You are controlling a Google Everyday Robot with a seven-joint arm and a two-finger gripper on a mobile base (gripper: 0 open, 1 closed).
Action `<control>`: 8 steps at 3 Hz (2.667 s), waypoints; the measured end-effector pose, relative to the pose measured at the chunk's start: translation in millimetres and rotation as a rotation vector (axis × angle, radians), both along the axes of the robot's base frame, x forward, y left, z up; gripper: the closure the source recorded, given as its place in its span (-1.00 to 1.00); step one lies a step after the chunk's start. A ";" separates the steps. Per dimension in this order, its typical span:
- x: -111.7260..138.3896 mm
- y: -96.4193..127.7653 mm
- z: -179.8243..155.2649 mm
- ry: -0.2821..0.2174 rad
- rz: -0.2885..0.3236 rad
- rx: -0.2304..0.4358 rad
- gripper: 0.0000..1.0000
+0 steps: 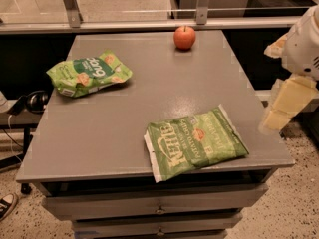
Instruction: Move green jalapeno chip bag near apple
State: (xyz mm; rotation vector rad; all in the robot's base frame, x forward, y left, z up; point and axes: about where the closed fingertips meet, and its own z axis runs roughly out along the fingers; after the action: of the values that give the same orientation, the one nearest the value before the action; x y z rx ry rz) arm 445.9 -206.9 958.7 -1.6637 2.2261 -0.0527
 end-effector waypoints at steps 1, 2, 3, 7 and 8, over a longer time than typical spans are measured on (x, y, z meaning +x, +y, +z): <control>12.8 10.4 -41.3 0.036 -0.048 0.092 -1.00; 23.5 24.7 -73.7 0.079 -0.095 0.183 -1.00; 26.3 42.3 -88.1 0.104 -0.116 0.254 -1.00; 15.8 82.9 -127.4 0.135 -0.114 0.388 -0.65; 22.8 81.0 -125.7 0.123 -0.119 0.392 -0.17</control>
Offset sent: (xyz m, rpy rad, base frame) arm 0.0365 0.0388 -0.1074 0.2876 0.1258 -0.1535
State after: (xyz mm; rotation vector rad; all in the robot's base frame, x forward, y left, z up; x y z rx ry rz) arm 468.7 -125.8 832.9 -1.3536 2.2403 0.4388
